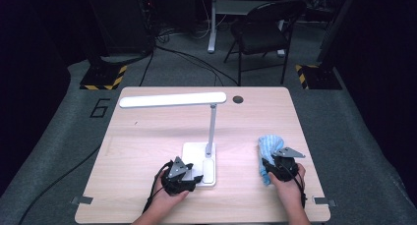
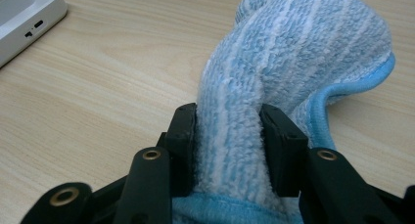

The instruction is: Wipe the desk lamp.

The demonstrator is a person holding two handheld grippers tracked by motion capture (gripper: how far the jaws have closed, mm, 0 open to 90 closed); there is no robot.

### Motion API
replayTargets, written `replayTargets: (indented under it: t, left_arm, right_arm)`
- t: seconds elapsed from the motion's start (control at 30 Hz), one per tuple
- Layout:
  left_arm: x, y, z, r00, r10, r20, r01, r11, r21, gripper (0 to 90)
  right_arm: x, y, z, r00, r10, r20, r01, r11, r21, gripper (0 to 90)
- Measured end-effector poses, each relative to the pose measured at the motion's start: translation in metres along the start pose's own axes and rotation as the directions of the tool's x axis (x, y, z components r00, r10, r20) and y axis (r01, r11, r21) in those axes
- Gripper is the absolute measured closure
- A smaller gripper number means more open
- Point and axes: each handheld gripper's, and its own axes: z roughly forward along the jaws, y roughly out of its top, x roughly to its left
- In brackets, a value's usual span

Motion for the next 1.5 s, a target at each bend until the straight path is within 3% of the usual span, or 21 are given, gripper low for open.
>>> replayTargets:
  t: [0.27,0.43,0.53,0.7,0.83,0.87,0.93,1.1,1.27,1.33,1.47,1.5]
  left_arm:
    - [0.000,0.000,0.000,1.0000,-0.001,0.002,0.001,1.0000,0.000,38.7]
    - [0.000,0.000,-0.001,0.9998,0.015,0.010,-0.015,0.9998,0.010,37.6]
    - [0.001,0.000,-0.001,0.9998,0.013,0.013,-0.013,0.9999,0.010,36.9]
    - [0.001,0.000,-0.001,0.9997,-0.001,0.025,0.001,1.0000,0.006,36.3]
    - [0.003,0.000,-0.001,0.9996,0.003,0.027,-0.003,1.0000,0.008,36.0]
    - [0.002,0.000,-0.001,0.9994,-0.010,0.033,0.010,0.9999,0.010,36.1]
    - [0.003,0.000,-0.002,0.9994,0.005,0.033,-0.005,0.9999,0.011,36.1]
    - [0.003,0.000,-0.002,0.9996,0.005,0.029,-0.005,0.9999,0.009,36.8]
    - [0.004,0.000,-0.003,0.9997,0.018,0.014,-0.018,0.9997,0.015,37.0]
    - [0.005,0.000,-0.004,0.9999,0.008,0.010,-0.008,0.9999,0.015,36.9]
    - [0.010,0.000,-0.009,0.9999,-0.008,0.006,0.008,0.9997,0.022,36.9]
    - [0.011,0.000,-0.010,0.9999,-0.010,0.001,0.010,0.9998,0.018,36.8]
  right_arm:
    - [-0.001,0.000,-0.001,0.9999,0.015,0.001,-0.015,1.000,0.001,51.0]
    - [0.002,0.005,-0.009,0.9997,0.018,0.017,-0.017,0.999,-0.042,45.7]
    - [0.006,0.007,-0.011,0.9999,0.002,0.014,-0.001,0.998,-0.064,42.0]
    - [0.022,0.013,-0.016,0.9961,-0.080,0.037,0.083,0.992,-0.093,40.6]
    - [0.033,0.016,-0.019,0.9944,-0.103,0.022,0.105,0.987,-0.123,41.3]
    - [0.038,0.017,-0.021,0.9945,-0.104,0.007,0.104,0.986,-0.132,42.2]
    - [0.040,0.018,-0.021,0.9939,-0.110,0.005,0.110,0.984,-0.140,42.8]
    - [0.055,0.018,-0.022,0.9921,-0.111,-0.058,0.100,0.981,-0.164,44.9]
    - [0.075,0.016,-0.017,0.9821,-0.158,-0.103,0.140,0.976,-0.166,44.9]
    - [0.086,0.016,-0.013,0.9749,-0.175,-0.137,0.151,0.974,-0.171,44.5]
    - [0.096,0.014,-0.006,0.9679,-0.179,-0.176,0.151,0.975,-0.163,44.7]
    - [0.099,0.013,-0.003,0.9628,-0.190,-0.192,0.160,0.974,-0.158,45.4]
